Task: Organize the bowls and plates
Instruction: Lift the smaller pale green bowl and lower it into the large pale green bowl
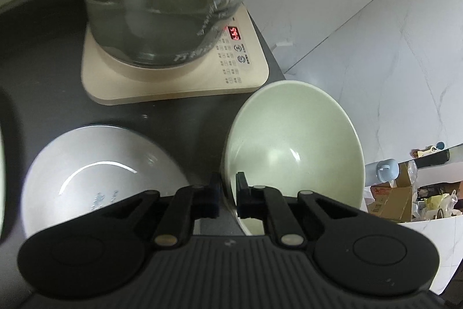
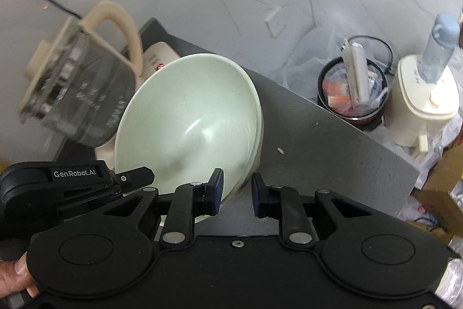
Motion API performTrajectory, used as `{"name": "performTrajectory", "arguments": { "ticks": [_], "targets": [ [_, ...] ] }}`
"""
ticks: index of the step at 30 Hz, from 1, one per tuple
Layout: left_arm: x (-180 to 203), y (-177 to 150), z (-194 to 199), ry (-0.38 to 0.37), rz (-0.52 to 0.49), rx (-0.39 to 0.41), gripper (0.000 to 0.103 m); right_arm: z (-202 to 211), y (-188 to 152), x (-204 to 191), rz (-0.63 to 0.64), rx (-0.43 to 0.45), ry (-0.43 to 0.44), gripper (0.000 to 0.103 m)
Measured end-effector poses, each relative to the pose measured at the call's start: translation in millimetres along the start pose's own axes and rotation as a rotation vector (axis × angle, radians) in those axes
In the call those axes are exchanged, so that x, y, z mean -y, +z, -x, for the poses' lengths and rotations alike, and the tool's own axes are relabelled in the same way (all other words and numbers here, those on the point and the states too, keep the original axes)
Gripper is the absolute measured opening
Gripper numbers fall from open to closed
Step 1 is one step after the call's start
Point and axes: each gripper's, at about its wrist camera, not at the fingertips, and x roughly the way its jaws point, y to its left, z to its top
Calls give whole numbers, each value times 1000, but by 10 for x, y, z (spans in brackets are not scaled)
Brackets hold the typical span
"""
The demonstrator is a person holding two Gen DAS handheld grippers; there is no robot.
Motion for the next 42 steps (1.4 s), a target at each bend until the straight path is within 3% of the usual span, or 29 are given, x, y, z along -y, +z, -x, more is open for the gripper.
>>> {"name": "performTrajectory", "arguments": {
  "ticks": [25,42],
  "targets": [
    [-360,-789,1127,25,97,159,9,848,-542,-344,227,37,159,20],
    [-724,-1439,1644,58,150,194,10,1268,-1054,-567,379,18,254,20]
  ]
}}
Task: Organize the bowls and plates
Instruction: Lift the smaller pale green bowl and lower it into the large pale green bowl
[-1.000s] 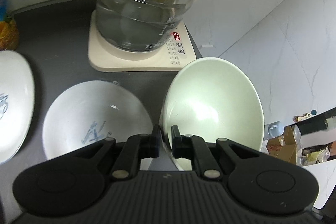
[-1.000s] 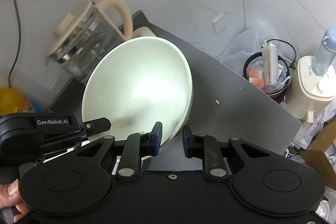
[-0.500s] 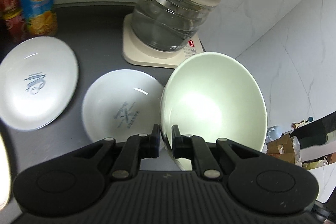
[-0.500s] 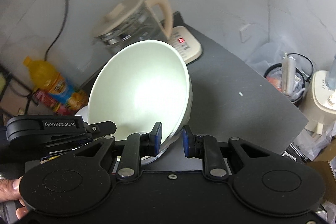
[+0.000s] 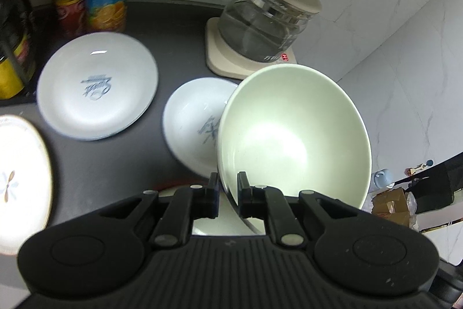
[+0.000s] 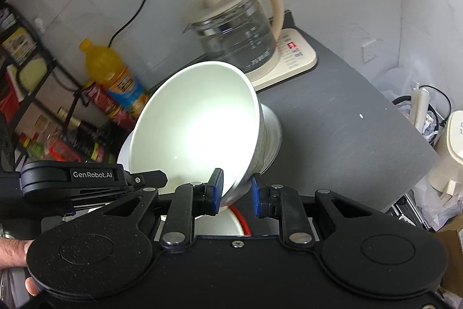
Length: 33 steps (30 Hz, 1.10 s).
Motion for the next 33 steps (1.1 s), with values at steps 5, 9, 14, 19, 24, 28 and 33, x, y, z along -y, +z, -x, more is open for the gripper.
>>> {"name": "performTrajectory", "arguments": {
  "ticks": [5,9,14,19,24,28,33],
  "targets": [
    [-162,-169,115,12,29,-3,10,56,-118,-95,27,-26,24,20],
    [-282,-288,172,26,51,-11,11,69,-220,-155,42,-46,44,20],
    [-394,-447,198,46,73,-26,12,69,-329,-213,68,-74,54,20],
    [-480,-574,186,63,80,-46,12,48,-426,-239,89,-98,58,20],
    [-529,-642,210,70,88,-51,13,42,-466,-285,112,-110,61,20],
    [-564,-676,249,74,101,-63,13,54,-476,-307,119,-122,68,20],
    [-601,-741,228,80,110,-85,13,23,-509,-313,131,-147,68,20]
  ]
}}
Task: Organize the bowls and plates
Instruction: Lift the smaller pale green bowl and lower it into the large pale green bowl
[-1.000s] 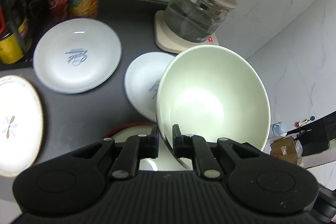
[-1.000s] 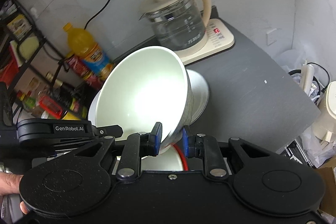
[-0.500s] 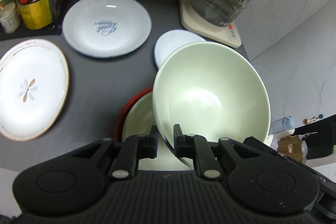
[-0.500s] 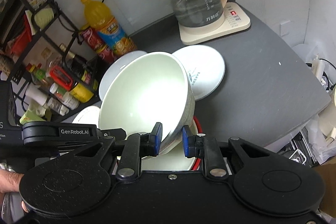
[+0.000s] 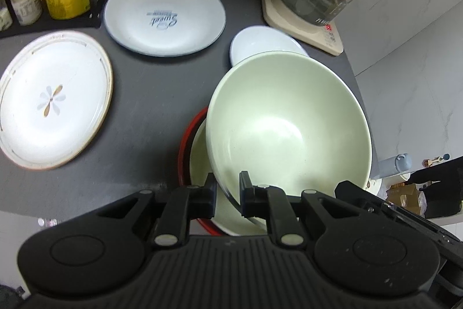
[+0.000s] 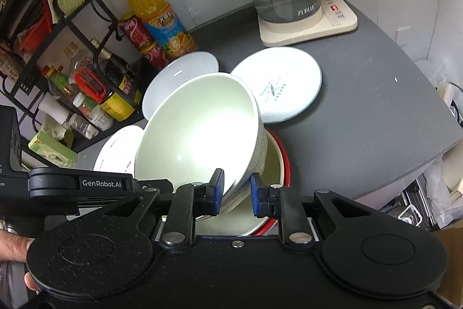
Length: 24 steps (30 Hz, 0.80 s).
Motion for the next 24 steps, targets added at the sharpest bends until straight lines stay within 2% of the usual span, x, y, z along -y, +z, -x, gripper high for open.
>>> {"name": "performTrajectory", "arguments": {
  "ticks": [10,17,24],
  "targets": [
    [-42,-35,-163,19,6,-57,13,-141,-49,53,-13,-53,-14,20],
    [26,40,-157,47,-31,-76,14,-197,-38,92,-30,-81,-7,19],
    [-14,55,-163,47,-23,-105,16,-270,-65,149,-56,-110,-3,20]
  ]
}}
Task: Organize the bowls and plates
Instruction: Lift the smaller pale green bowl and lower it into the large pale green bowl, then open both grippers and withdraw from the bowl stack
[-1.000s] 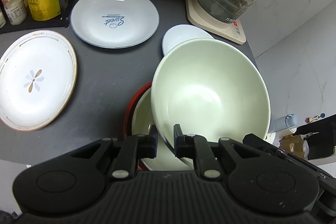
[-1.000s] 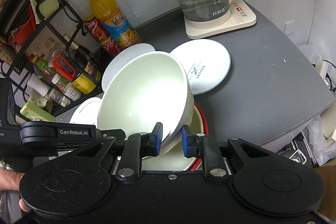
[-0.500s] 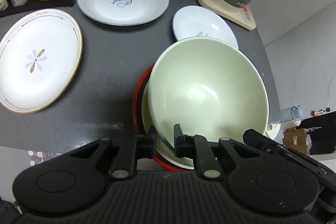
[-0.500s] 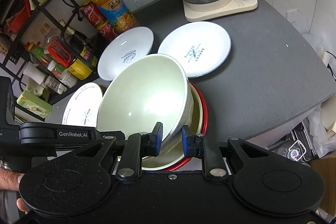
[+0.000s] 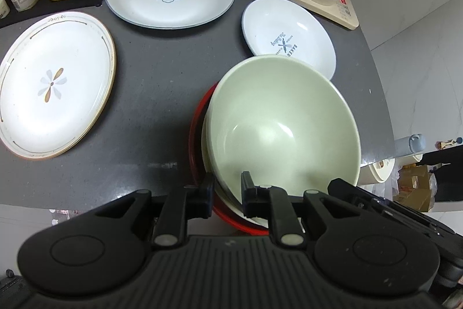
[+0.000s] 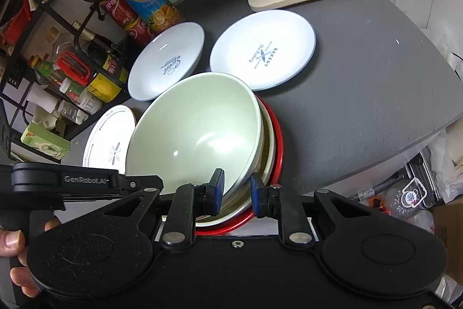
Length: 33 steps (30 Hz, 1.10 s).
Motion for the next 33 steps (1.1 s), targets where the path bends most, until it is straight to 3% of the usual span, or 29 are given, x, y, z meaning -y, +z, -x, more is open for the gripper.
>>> {"name": "performTrajectory", "arguments": {
  "ticks": [9,13,18,22,29,33],
  "targets": [
    [-25,29,61,2,-5,23,16,17,8,39,-6,-11,8,23],
    [-52,63,116,6,6,46,16,138,48,66,-18,28,25,23],
    [-92,83,176,7,21,66,16,152,108,127,-20,50,16,12],
    [-149,88,228,20,38,85,16,112,100,129,-10,44,7,10],
    [-290,104,320,55,68,122,45,175,147,114,-8,37,10,14],
    [-376,128,375,77,80,147,55,247,250,74,6,65,21,30]
  ]
}}
